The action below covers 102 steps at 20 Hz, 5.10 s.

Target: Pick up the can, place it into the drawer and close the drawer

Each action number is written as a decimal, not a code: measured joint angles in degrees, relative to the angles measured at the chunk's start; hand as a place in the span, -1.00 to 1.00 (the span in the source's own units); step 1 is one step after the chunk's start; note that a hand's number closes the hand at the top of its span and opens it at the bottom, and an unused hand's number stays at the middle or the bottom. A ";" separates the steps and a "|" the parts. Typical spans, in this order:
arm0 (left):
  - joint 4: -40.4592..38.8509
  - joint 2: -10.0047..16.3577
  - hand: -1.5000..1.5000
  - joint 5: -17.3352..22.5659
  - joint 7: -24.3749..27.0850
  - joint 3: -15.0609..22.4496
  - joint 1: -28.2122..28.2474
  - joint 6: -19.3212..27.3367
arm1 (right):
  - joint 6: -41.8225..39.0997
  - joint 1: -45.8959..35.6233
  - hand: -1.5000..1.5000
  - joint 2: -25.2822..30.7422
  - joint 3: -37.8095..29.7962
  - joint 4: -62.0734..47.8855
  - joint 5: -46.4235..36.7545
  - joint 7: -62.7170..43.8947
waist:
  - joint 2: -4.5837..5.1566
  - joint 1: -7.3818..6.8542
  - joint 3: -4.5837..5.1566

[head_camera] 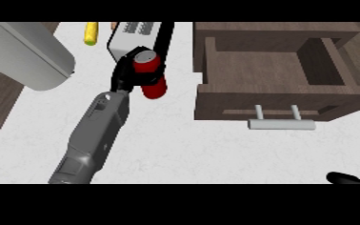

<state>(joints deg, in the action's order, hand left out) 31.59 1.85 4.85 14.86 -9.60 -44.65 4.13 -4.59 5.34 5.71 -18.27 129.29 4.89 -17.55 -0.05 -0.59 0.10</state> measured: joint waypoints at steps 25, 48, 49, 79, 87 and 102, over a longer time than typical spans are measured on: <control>5.79 -1.40 1.00 4.93 -25.36 12.06 -31.27 15.74 | -0.21 -3.56 -1.00 0.95 0.33 -3.06 0.03 0.69 | 0.16 3.72 -0.17; -12.17 -1.85 -1.00 18.22 -20.98 24.80 -47.31 30.87 | 0.40 -8.64 -1.00 3.11 2.58 -1.99 -1.67 -2.60 | 1.52 6.70 -0.32; -12.19 -1.85 -1.00 18.71 -20.82 25.28 -47.24 31.27 | 0.18 -8.92 -1.00 3.65 2.59 -2.00 -2.19 -2.44 | 1.50 6.72 -0.31; -15.59 -1.06 -1.00 26.47 -15.17 23.97 -49.93 30.79 | 6.09 -27.41 -1.00 11.29 24.76 -35.20 -48.91 12.62 | 1.14 1.28 -0.18; -13.68 0.40 -1.00 25.91 -16.60 22.86 -48.51 30.00 | 15.55 -35.67 -1.00 8.91 25.23 -56.23 -56.81 18.75 | 0.70 -0.38 -0.16; -6.05 7.80 -1.00 23.60 -20.89 23.58 -41.65 26.25 | 37.32 -55.87 -1.00 4.10 18.86 -90.89 -65.49 20.25 | 0.68 -3.12 -0.15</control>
<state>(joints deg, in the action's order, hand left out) 25.54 9.66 28.45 -6.03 13.98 -86.30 30.38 32.73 -50.52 9.81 0.59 38.40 -60.60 2.70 0.62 -3.72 -0.05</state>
